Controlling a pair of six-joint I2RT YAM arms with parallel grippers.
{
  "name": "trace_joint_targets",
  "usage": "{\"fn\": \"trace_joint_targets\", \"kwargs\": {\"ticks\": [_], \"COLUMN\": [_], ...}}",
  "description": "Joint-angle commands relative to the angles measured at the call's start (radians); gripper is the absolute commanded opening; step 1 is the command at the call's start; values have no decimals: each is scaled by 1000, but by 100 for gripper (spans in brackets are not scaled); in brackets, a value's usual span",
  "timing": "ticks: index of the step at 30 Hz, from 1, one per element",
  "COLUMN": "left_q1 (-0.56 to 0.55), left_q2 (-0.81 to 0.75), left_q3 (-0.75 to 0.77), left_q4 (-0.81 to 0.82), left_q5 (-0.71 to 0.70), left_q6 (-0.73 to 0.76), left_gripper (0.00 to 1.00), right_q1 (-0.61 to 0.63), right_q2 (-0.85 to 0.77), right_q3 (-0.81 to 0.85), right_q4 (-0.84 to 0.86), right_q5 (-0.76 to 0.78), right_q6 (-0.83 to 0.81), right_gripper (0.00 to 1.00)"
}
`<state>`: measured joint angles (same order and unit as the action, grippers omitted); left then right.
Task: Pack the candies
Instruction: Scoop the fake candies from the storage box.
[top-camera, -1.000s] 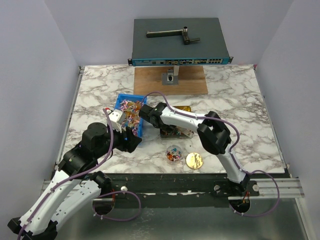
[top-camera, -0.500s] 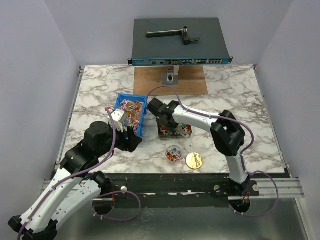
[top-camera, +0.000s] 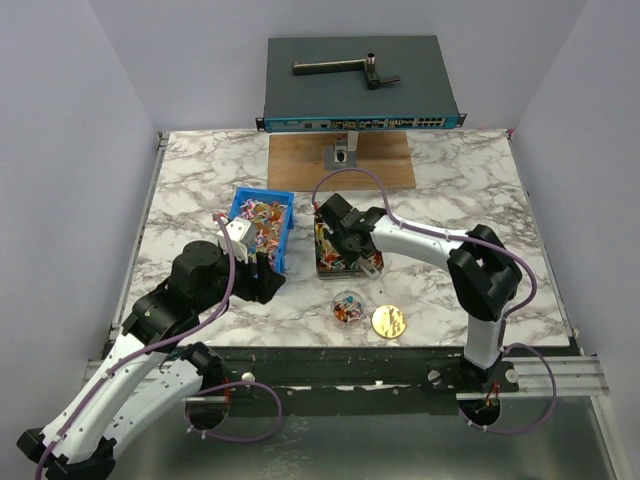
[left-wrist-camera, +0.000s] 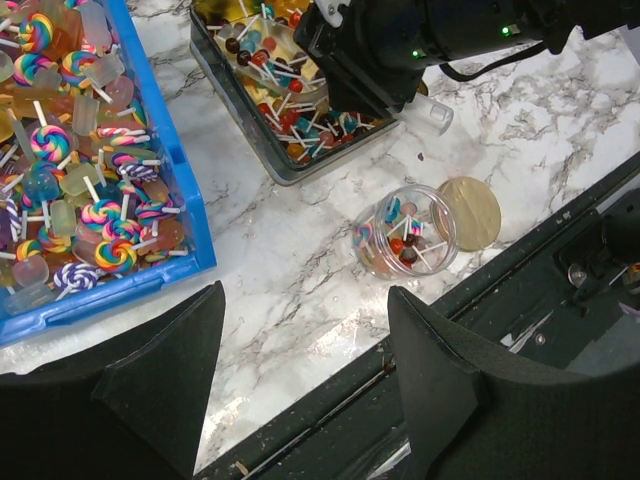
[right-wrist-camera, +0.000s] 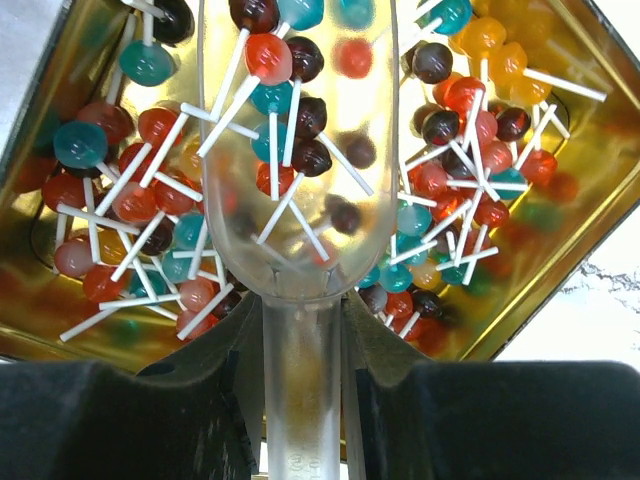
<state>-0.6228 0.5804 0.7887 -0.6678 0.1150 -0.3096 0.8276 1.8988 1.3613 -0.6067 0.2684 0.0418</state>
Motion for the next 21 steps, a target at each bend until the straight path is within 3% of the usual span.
{"fn": "trace_joint_targets", "kwargs": {"ticks": [1, 21], "left_q1": [5, 5], "left_q2": [9, 36], "left_q3": [-13, -13], "left_q4": [17, 20], "left_q5": [-11, -30], "left_q6": [7, 17], "left_gripper": [68, 68], "right_q1": [-15, -18], "right_q2": [-58, -322], "right_q3": [-53, -225], "right_q4": [65, 143], "right_q5": [-45, -77], "right_q6": [35, 51], "right_gripper": [1, 1]}}
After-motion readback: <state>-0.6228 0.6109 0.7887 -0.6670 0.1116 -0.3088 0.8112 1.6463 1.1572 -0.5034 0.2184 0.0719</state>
